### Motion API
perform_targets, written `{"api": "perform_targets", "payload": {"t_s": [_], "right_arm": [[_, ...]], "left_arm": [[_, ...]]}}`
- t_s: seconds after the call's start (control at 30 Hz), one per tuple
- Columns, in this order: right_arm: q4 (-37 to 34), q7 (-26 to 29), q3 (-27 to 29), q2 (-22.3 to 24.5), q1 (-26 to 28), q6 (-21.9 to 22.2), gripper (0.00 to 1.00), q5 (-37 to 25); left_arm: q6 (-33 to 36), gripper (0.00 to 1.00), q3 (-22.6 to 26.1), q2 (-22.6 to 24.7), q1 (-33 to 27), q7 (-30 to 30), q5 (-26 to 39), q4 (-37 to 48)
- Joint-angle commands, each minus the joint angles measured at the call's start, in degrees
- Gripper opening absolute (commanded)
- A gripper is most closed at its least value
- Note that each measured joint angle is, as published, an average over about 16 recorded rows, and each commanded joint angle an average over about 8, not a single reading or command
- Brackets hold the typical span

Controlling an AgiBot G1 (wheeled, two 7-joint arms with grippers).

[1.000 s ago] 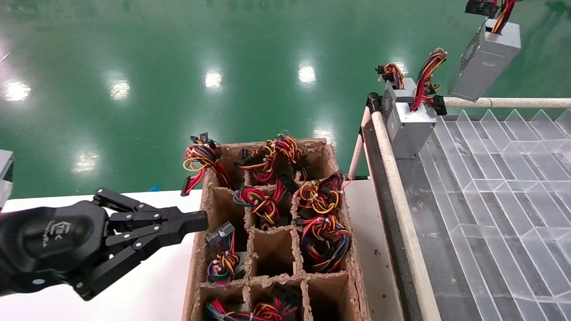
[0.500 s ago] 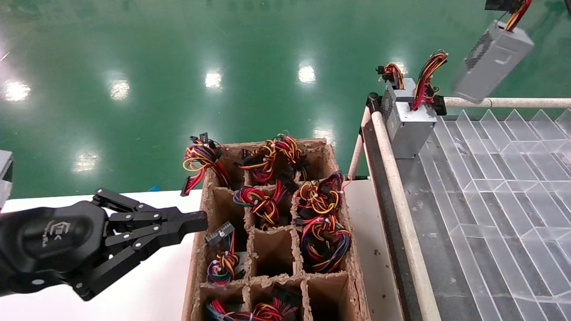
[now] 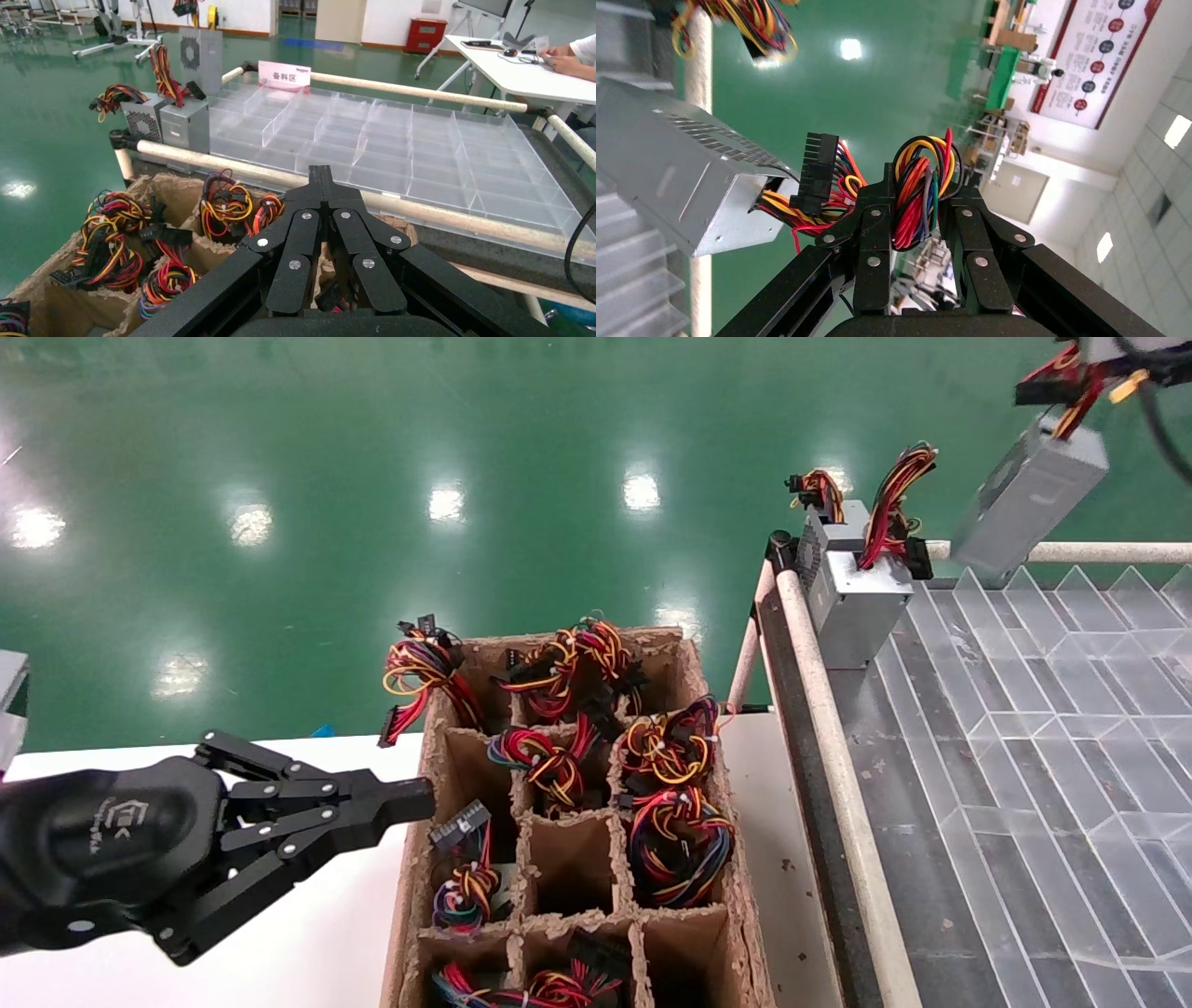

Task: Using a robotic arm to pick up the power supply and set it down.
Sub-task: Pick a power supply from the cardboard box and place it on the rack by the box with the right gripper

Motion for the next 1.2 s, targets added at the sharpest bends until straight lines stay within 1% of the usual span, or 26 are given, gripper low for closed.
{"api": "perform_targets", "payload": {"t_s": [0.03, 0.4, 0.77, 0.93, 1.2], "right_arm": [[-0.4, -0.6, 0.3, -0.3, -0.7, 0.1, 0.0, 0.4], [-1.0, -3.8, 0.9, -2.3, -3.4, 0.1, 0.0, 1.4], [-1.7, -5.8, 1.8, -3.6, -6.2, 1.5, 0.0, 2.7], [-1.8, -7.1, 1.5, -3.5, -6.5, 3.3, 0.0, 2.3], [-2.0, -8.9, 0.4, -3.8, -7.1, 7.5, 0.0, 0.7]], "left_arm": [[0.0, 0.0, 0.0, 0.0, 0.0, 0.0, 0.0, 0.0], [0.0, 0.0, 0.0, 0.0, 0.0, 0.0, 0.0, 0.0], [0.0, 0.0, 0.0, 0.0, 0.0, 0.0, 0.0, 0.0], [0.0, 0.0, 0.0, 0.0, 0.0, 0.0, 0.0, 0.0], [0.0, 0.0, 0.0, 0.0, 0.0, 0.0, 0.0, 0.0]]}}
